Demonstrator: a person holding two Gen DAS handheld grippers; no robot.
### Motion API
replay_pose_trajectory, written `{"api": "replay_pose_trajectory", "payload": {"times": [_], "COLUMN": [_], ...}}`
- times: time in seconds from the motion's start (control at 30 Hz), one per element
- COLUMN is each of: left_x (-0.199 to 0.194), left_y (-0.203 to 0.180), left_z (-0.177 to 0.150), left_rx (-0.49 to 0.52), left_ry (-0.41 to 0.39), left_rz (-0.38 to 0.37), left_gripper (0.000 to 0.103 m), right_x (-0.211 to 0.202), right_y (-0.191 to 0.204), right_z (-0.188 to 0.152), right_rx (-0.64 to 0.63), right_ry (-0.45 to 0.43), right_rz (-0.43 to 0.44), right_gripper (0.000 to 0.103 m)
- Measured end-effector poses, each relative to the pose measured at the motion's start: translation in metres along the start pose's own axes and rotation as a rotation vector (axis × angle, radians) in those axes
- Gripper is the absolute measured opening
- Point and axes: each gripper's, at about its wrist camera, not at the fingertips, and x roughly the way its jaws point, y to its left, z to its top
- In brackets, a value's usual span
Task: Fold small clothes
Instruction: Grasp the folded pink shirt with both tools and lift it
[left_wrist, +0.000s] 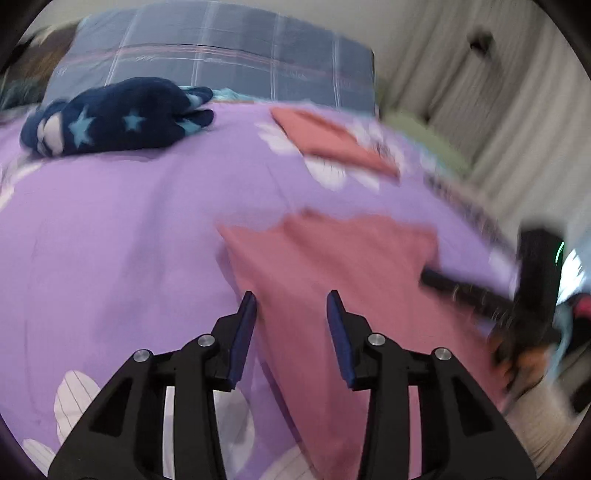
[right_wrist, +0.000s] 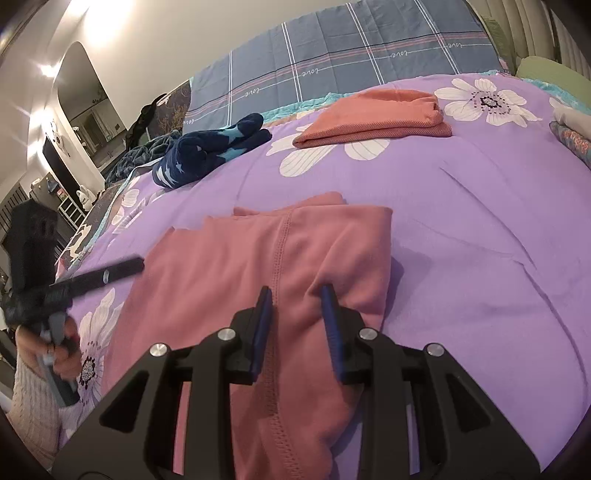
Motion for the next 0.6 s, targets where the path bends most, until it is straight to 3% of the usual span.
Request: {"api": "replay_pose_trajectory", "payload": {"times": [0.07,0.13,0.23,0.37,0.43,0.6], "left_x": [0.014,0.01,0.001,-0.015,-0.016,-0.012], "left_y": [-0.009,-0.006,-0.015,-0.02,-0.021,-0.019], "left_z": [-0.013,-0.011,-0.013,-0.013,-0.014,-0.021], "left_rx": [0.07,0.061,0.1,0.112,0.108,0.088], "left_ry": [0.006,-0.003,-0.012,-0.017,-0.022,0.009], "left_rz": [0.092,0.114,0.176,0.118,0.111,0.073], "left_gripper": [0.053,0.059,0.059,0.059,0.062,0.063], "right_x": [0.0,0.001,0.0,-0.021,-0.029,-0.033], "right_y": [0.003,0.008,0.024,0.049,0.052,0.044], "right_z": [0.0,-0.001,-0.001,-0.005,-0.006,-0.004], "right_rx": [-0.016,-0.038,-0.115,-0.225,-0.238,-0.224], "right_ry": [0.001,0.003,0.0,-0.084,-0.115,-0.097], "right_rz": [-0.017,-0.041,-0.132,-0.285,-0.306,-0.32], "right_gripper": [0.029,0.029,0.029,0.034,0.034,0.035]}}
